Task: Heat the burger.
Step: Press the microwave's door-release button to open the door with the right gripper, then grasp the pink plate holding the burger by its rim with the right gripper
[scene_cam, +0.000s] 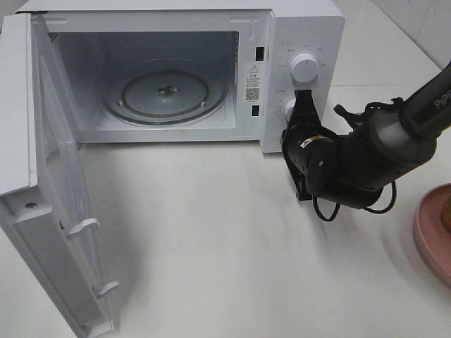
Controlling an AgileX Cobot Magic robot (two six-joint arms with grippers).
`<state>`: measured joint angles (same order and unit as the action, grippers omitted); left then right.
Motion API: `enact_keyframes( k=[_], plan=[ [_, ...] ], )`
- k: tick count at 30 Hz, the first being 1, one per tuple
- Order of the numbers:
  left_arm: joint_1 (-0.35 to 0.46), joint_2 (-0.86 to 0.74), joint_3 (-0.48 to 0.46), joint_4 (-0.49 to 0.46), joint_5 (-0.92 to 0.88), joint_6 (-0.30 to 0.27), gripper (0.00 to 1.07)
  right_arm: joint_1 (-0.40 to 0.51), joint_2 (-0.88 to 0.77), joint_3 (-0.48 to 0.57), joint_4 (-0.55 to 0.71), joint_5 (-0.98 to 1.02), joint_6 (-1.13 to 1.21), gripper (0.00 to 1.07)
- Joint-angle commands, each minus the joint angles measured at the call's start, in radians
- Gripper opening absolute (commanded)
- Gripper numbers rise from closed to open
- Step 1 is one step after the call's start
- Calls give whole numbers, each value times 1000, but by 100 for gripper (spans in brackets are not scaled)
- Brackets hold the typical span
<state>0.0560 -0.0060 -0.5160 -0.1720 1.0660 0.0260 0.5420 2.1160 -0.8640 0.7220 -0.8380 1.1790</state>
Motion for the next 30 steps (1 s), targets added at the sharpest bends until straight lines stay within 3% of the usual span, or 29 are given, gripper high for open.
enact_keyframes(
  k=[1, 14, 26, 30],
  plan=[
    [-3, -17, 0, -4, -3, 1, 100, -3, -46, 16, -35, 28, -53, 0],
    [-3, -17, 0, -4, -3, 1, 100, -3, -190, 129, -36, 266, -368, 0],
    [-3, -17, 0, -4, -3, 1, 100, -6, -364, 130, -38, 660, -1095, 0],
    [-3, -17, 0, -4, -3, 1, 100, -8, -390, 130, -45, 766, -1211, 0]
  ],
)
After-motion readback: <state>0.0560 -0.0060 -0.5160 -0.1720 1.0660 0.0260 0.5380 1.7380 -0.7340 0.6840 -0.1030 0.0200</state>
